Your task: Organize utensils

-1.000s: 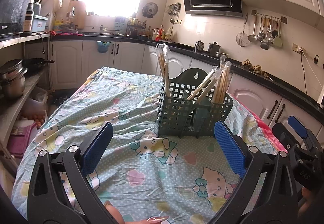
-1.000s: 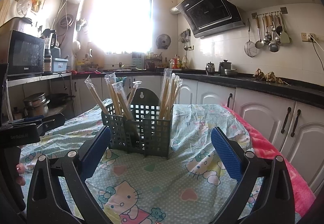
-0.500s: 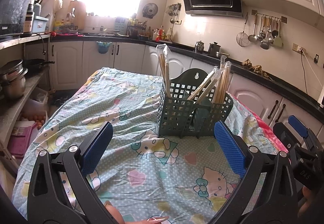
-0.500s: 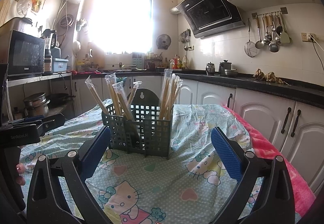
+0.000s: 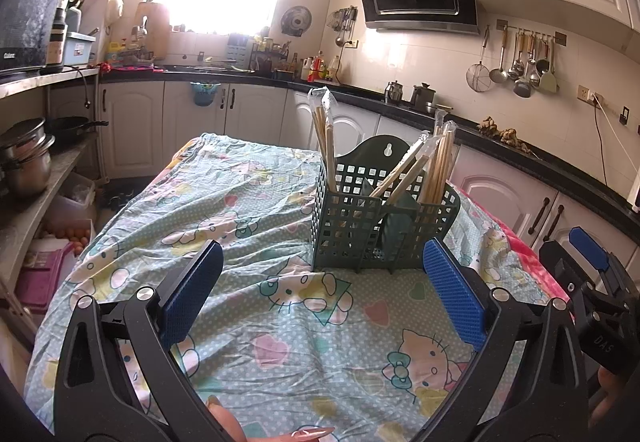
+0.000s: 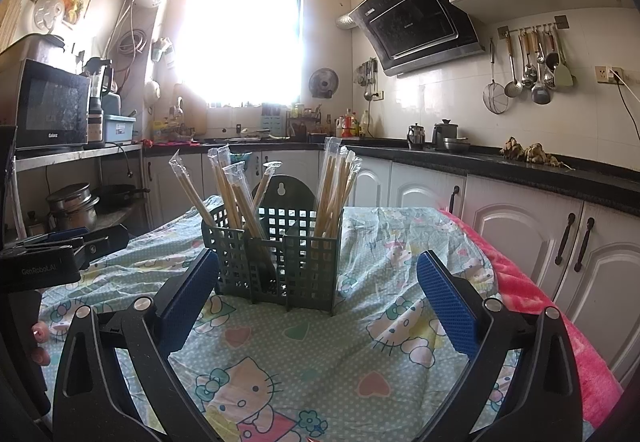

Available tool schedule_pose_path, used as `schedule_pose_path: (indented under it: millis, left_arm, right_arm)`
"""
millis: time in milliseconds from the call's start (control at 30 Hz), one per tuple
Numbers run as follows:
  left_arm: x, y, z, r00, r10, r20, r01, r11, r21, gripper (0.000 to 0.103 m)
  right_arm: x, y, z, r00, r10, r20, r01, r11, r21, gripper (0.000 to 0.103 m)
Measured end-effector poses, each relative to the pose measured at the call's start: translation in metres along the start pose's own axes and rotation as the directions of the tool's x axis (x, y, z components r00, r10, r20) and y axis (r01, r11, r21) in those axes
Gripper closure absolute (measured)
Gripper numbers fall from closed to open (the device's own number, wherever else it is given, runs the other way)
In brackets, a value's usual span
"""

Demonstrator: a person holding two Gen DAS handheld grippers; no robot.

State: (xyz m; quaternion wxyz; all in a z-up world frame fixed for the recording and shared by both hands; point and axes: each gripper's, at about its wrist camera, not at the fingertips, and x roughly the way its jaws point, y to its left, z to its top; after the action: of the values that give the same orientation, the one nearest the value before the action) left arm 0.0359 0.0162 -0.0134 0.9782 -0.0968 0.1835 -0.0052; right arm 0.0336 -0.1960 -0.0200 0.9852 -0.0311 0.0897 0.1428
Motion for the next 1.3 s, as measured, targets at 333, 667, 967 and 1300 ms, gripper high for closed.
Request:
schedule_pose_path:
  millis: [333,667,967,1300]
  left_arm:
    - [-0.001,0.0,0.0,1.0,0.001,0.002,-0.001,1.0,-0.001,0.011]
    - [-0.001,0.002,0.0,1.0,-0.008,-0.003,0.008,1.0,-0.007,0.011]
    - [0.007,0.016,0.005,0.999,0.018,-0.035,-0.02,0.998,-0.054,0.011]
    - [0.121,0.086,0.021,0.879,0.301,-0.37,-0.302,0.951,0.057,0.011]
  right_arm:
    - [0.0,0.0,0.0,1.0,0.0,0.0,0.0,1.0,0.0,0.007]
    - [0.0,0.001,0.001,1.0,-0.005,0.0,0.005,1.0,-0.006,0.007]
    - [0.0,-0.011,0.009,0.999,-0.046,-0.002,0.046,0.999,0.015,0.007]
    - [0.1,-0.116,0.001,0.882,-0.206,-0.423,0.277,0.954,0.114,0.007]
